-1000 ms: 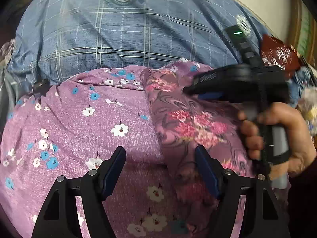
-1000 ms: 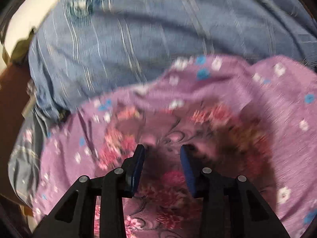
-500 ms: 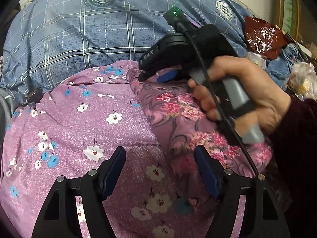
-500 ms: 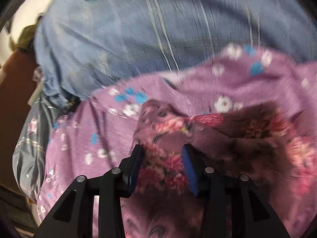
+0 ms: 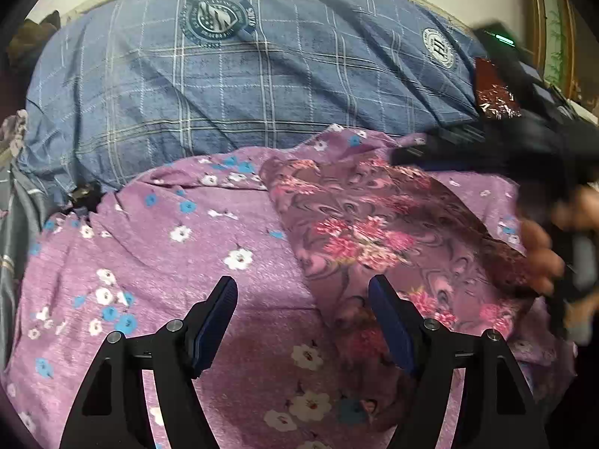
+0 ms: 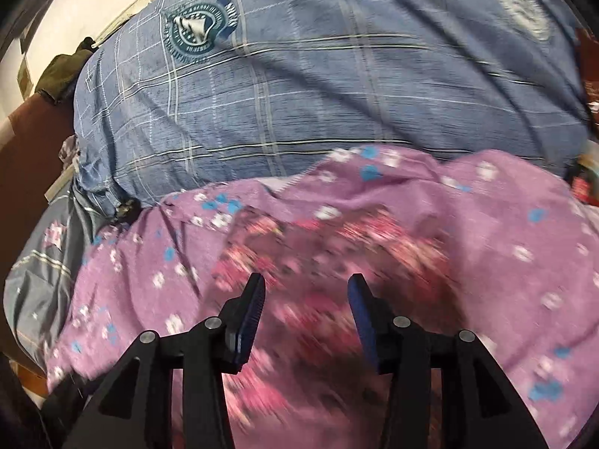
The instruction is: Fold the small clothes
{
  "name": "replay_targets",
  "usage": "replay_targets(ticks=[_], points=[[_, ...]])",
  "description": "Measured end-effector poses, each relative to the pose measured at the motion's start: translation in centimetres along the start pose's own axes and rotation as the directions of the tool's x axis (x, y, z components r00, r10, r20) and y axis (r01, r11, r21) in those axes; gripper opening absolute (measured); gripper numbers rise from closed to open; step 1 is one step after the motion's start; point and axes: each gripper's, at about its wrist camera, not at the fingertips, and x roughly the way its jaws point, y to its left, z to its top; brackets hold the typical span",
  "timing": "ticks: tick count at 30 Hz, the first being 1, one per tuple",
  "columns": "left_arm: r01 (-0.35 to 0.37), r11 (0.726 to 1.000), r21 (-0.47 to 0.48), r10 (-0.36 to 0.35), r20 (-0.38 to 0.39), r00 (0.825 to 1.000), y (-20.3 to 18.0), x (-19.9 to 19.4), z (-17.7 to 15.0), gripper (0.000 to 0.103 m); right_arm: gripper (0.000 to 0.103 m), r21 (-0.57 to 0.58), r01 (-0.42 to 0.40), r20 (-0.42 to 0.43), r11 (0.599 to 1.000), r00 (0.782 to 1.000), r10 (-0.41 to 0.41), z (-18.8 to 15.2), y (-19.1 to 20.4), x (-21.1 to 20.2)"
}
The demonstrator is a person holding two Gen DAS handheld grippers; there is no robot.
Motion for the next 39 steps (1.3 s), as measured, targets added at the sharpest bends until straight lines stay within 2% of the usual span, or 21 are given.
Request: replay_targets(ticks=[2,5,10,19,26,39], points=[[-0.019,1.0,-0.009,0.019,0.004,1.0,0.0,0.1,0.1,0.072,0.06,0.01,0.023,0.008,1.0,1.0,-0.023,-1.2,-0.7,-1.2],[-0.04,0.999,-0.03,0.04,0.003,0.999,0.1,0.3,0.2,0.072,0.063,0.023,0.063,0.018,0.998,0.998,-0.064,-3.1,-1.7,-2.9],[-0.066,0.997,-0.035,0.066,0.01,0.998,0.0,0.7,0.5,0.072,0.063,0.072,0.072,0.008,0.995,0.997,-0.072,-4.8,-2.8,-3.7],[-0.08,0.996,-0.044,0.08,-0.006,0.997,-0.1,1.9,1.0,0.072,0.063,-0.045,0.144,-0.006,0.989,0.99,-0.144,-5.2,-0.5,-1.6],[-0.069,0.995,-0.078,0.067,-0.026,0.997,0.2,3.0,1.3,0.072,0.063,-0.166,0.214,0.034,0.963,0.977,-0.211,-5.5,1.8,-1.6],[-0.105,0.992,-0.067,0.103,-0.029,0.994,-0.3,4.3,1.2,0.073,0.063,-0.187,0.25,0.064,0.95,0.968,-0.242,-5.3,1.1,-2.5]])
